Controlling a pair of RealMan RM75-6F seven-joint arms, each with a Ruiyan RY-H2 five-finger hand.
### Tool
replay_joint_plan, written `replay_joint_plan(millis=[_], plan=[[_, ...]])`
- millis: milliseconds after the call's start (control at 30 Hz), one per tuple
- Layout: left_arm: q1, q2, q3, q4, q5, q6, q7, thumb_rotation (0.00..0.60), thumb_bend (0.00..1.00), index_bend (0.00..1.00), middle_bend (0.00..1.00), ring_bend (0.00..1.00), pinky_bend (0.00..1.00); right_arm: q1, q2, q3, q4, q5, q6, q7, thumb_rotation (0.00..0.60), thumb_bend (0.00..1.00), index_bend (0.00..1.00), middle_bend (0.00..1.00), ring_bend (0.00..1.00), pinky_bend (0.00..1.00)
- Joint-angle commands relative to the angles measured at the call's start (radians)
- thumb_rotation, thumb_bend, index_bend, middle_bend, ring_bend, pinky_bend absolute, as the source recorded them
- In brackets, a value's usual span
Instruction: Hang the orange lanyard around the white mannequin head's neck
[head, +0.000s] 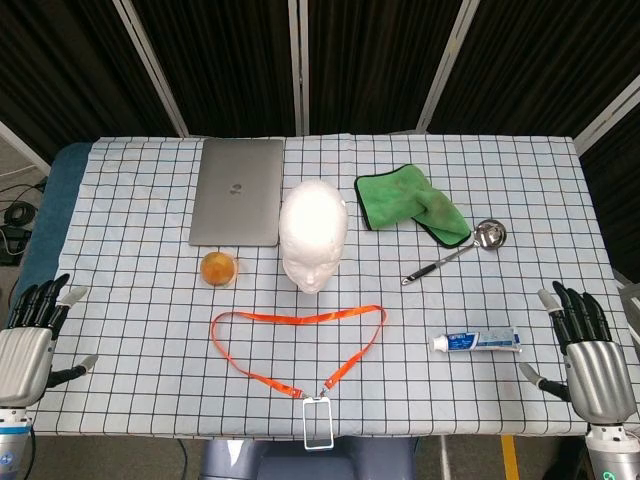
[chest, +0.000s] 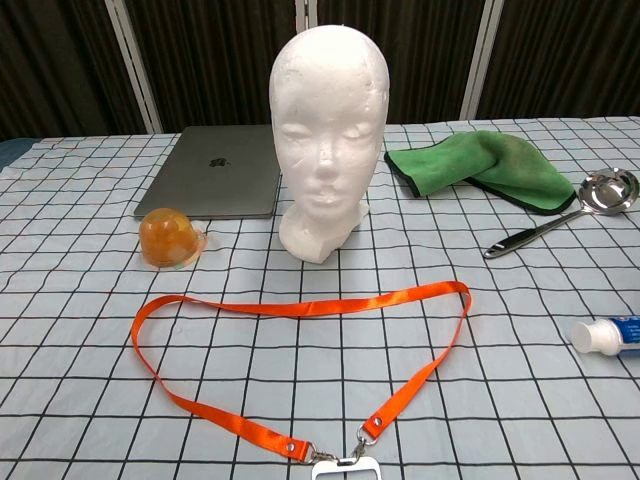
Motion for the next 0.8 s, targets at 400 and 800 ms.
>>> replay_joint_plan(millis=[400, 800], plan=[[-0.023, -0.037, -0.02, 0.025, -0.043, -0.039, 0.039, 0.6, 0.0, 0.0, 0.0, 0.0, 0.0, 0.254, -0.008, 0.065, -0.017, 0.142, -0.426, 0.04, 0.6, 0.09, 0.26, 0.0, 0.0, 0.0], [-0.06, -0.087, -0.049, 0.067, -0.119, -0.092, 0.093, 0.6, 0.0, 0.0, 0.0, 0.0, 0.0, 0.512, -0.246, 0.146, 0.085, 0.464, -0.735, -0.089, 0.6, 0.29, 0.42, 0.0, 0.0, 0.0]])
